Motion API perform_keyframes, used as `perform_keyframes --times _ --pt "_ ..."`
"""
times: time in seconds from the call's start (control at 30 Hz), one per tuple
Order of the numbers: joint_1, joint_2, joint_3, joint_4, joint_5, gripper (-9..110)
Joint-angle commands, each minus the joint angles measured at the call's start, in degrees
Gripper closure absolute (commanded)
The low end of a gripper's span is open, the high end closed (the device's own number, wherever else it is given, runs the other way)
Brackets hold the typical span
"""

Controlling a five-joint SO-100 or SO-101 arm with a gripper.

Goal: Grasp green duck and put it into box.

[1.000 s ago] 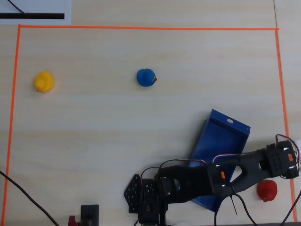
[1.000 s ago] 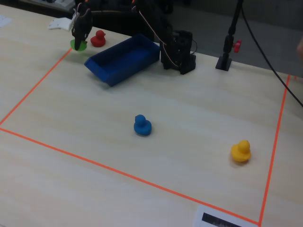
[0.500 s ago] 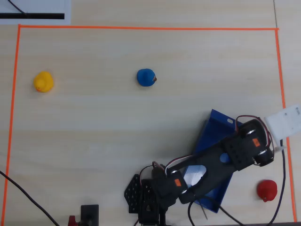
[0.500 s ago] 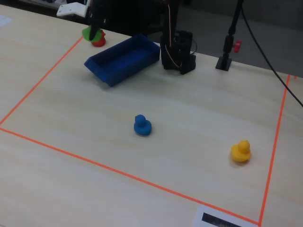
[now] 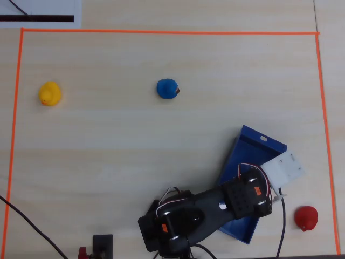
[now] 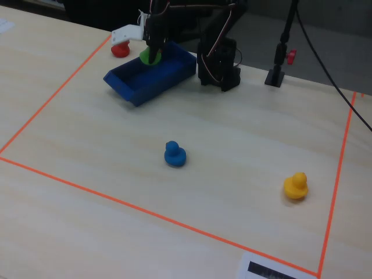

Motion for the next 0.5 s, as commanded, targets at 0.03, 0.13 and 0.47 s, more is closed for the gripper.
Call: perform_keyframes --times 0.03,0.13,0.47 --pt "-0.1 -1.2 2.9 -7.9 -1.1 100" --pt "0.2 -3.6 4.9 -13.3 -2.1 99" --pt "0.0 -4.5 9.2 -24.8 -4.0 79"
